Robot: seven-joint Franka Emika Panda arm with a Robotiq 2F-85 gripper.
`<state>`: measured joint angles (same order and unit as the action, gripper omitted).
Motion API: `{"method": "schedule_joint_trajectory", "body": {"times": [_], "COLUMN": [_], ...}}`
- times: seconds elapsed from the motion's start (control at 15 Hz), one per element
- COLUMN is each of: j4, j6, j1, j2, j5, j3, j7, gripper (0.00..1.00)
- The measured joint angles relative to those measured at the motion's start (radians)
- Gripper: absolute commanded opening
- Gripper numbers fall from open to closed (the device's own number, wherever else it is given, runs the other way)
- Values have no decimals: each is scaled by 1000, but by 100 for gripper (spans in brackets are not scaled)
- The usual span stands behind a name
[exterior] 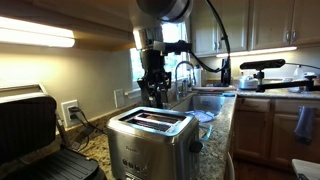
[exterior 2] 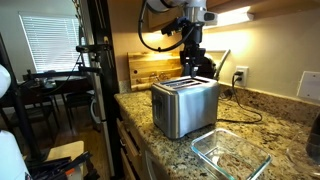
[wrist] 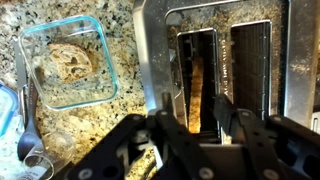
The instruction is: Put one slice of bread in the toaster
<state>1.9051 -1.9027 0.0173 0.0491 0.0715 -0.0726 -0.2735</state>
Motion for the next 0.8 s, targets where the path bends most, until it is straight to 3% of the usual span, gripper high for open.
{"method": "schedule_joint_trajectory", "body": {"times": [0.07, 0.13, 0.33, 0.8], "j4": [-1, -2, -7, -8], "j6": [2, 3, 5, 6], "j1": [0, 0, 0, 0], "j2": [1, 1, 1, 1], "j5": [0, 0, 0, 0], "j3": [1, 2, 2, 2], "j7": [-3, -4, -6, -7], "gripper": [85, 66, 85, 85]}}
